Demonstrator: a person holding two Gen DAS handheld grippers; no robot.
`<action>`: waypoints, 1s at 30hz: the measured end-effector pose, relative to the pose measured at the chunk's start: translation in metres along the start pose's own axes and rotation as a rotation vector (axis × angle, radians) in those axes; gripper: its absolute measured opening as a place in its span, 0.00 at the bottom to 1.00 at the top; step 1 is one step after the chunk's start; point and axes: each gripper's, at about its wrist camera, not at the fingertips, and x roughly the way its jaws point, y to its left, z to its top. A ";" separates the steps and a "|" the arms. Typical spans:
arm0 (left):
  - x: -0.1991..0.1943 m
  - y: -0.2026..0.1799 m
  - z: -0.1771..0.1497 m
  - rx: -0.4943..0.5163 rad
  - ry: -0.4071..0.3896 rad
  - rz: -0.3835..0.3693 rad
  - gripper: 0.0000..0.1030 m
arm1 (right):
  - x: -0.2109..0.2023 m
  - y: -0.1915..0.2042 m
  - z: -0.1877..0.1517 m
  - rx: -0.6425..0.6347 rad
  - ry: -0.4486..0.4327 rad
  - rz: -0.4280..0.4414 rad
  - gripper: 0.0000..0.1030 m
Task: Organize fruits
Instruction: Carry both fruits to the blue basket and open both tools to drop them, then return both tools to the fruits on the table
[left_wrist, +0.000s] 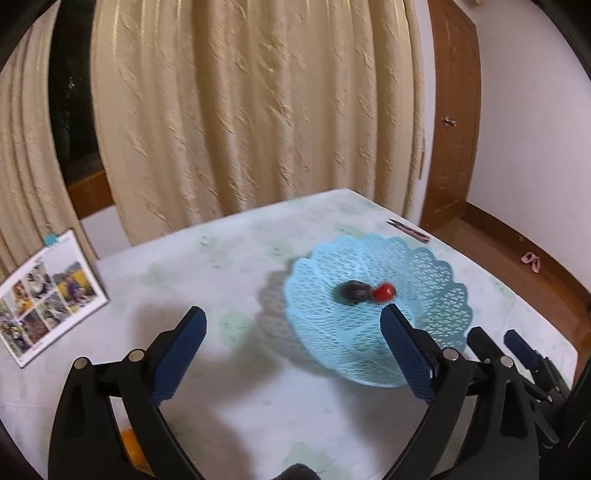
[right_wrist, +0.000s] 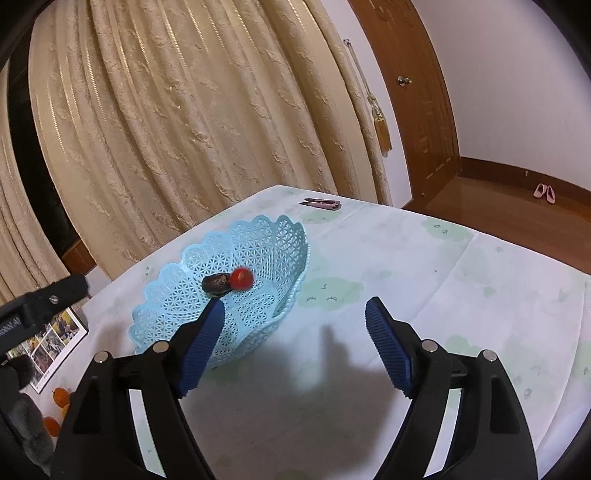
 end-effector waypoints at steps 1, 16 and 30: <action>-0.002 0.003 0.000 -0.006 0.000 0.004 0.92 | -0.001 0.000 0.000 -0.002 -0.003 -0.001 0.78; -0.045 0.064 -0.026 -0.074 0.005 0.198 0.92 | -0.011 0.015 -0.003 -0.062 -0.038 -0.012 0.81; -0.073 0.146 -0.068 -0.209 0.035 0.271 0.92 | -0.032 0.071 -0.018 -0.189 -0.022 0.054 0.82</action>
